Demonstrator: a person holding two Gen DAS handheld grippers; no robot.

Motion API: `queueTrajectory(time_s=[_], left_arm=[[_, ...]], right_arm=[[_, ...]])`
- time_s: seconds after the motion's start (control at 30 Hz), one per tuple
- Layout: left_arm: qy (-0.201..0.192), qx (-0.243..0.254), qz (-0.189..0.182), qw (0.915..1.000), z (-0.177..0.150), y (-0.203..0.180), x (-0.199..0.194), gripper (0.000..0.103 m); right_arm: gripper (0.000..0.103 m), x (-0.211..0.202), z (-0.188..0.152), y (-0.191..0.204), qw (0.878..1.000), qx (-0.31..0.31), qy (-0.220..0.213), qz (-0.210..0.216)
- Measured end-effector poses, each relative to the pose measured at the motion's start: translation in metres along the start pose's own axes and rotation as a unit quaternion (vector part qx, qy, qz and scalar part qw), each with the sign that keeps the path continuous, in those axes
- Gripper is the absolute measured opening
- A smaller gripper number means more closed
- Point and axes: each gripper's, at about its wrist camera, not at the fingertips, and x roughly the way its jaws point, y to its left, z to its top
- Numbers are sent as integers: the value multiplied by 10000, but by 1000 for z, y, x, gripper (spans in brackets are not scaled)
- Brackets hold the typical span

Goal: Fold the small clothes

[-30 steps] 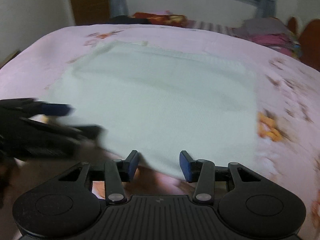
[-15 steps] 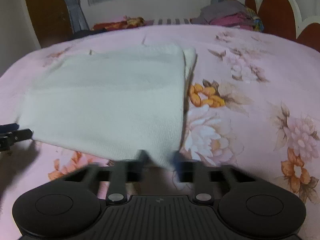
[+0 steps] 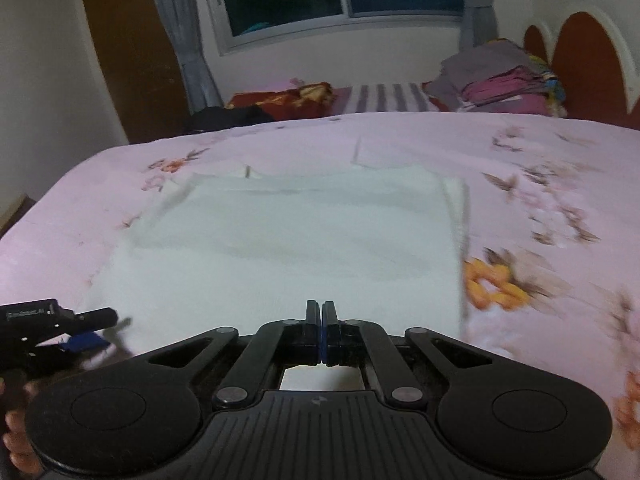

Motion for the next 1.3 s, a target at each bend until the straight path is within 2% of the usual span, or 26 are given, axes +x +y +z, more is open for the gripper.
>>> queueTrajectory(time_s=[0.2, 0.37, 0.43, 0.53, 0.63, 0.7, 0.87, 1.0, 1.1, 1.17, 1.3], left_arm=[[-370, -418, -150, 9983, 10, 4, 20, 26], [-485, -613, -128, 9969, 18, 6, 34, 13], [-530, -706, -152, 9960, 23, 8, 39, 12], [-583, -722, -144, 9956, 26, 7, 42, 12], [-550, -669, -161, 9961, 26, 5, 41, 8], [-568, -604, -226, 9963, 27, 4, 36, 7], [-552, 134, -326, 9979, 32, -27, 29, 7], [-301, 1036, -596, 9924, 34, -77, 28, 7], [-1, 1773, -840, 9806, 23, -125, 35, 7], [243, 2234, -948, 9698, 8, -157, 42, 7], [710, 2786, -1199, 9503, -30, -203, 62, 7]], right_arm=[[0, 46, 22, 8, 9995, 137, 97, 274], [0, 78, 35, 11, 9988, 151, 135, 452], [0, 87, 39, 13, 9984, 152, 133, 523], [0, 97, 41, 16, 9980, 112, 170, 602], [0, 112, 37, 19, 9979, 0, 442, 479], [0, 115, 37, 17, 9979, 43, 428, 482], [0, 114, 37, 15, 9979, 149, 438, 450], [0, 86, 38, -7, 9965, 762, 76, 331], [0, 59, 36, -37, 9915, 1266, -220, 197], [0, 40, 34, -62, 9862, 1604, -395, 77], [0, 7, 31, -105, 9731, 2211, -650, -55]])
